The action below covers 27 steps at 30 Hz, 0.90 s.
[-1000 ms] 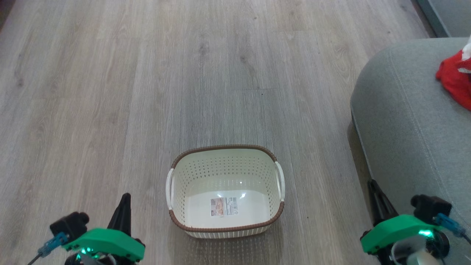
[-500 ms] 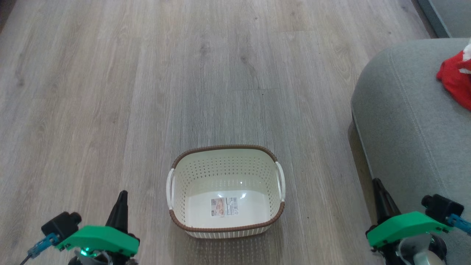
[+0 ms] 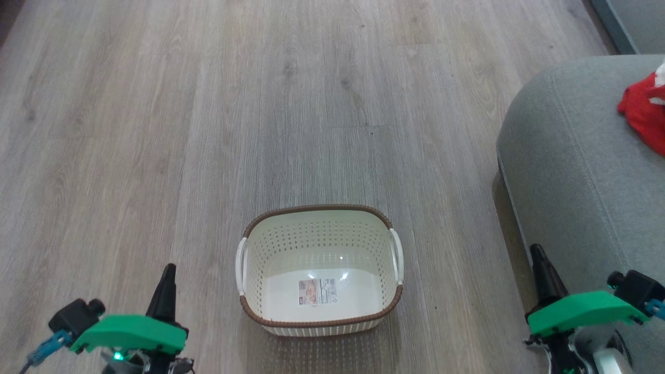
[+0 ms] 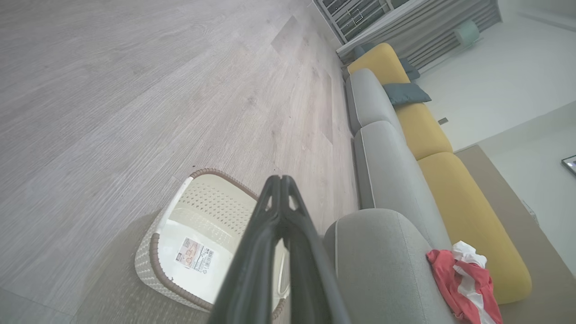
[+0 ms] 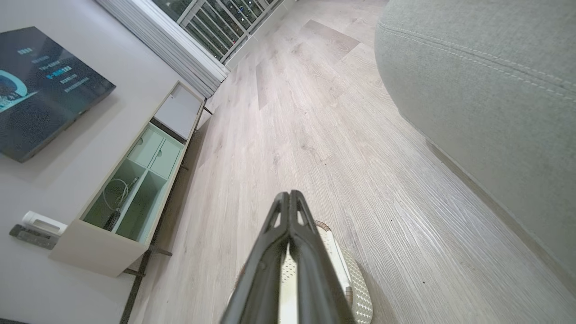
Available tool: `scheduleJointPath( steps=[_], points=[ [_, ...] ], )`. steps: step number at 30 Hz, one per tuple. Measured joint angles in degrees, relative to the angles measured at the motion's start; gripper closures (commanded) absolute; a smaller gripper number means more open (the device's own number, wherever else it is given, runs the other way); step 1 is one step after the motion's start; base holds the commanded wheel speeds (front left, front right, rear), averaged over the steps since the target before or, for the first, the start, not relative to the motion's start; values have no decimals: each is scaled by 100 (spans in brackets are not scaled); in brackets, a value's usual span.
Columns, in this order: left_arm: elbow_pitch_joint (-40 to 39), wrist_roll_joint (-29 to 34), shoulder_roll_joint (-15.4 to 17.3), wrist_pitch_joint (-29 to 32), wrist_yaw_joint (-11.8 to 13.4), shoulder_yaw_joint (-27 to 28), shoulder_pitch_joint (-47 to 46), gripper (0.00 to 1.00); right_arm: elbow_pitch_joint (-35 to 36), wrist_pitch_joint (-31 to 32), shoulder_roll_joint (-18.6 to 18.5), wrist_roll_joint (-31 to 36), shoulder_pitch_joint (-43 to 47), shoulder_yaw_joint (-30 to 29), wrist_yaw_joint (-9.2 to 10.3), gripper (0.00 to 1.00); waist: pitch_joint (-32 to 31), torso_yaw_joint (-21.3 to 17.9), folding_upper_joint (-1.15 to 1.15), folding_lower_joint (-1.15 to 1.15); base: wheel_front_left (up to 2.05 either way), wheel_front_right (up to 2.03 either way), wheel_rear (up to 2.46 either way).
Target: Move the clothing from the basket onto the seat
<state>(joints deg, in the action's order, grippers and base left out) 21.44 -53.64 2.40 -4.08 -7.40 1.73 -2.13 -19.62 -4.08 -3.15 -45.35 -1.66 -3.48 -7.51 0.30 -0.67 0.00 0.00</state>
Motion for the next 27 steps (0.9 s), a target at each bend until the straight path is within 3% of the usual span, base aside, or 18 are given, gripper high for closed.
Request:
scheduleJointPath(
  steps=[27],
  points=[
    [-210,-1570,0,409,0,98,-14,100,118,427,14,-1918,-16,-170,1,100,-5,28,0,0,0,0,0]
  ],
)
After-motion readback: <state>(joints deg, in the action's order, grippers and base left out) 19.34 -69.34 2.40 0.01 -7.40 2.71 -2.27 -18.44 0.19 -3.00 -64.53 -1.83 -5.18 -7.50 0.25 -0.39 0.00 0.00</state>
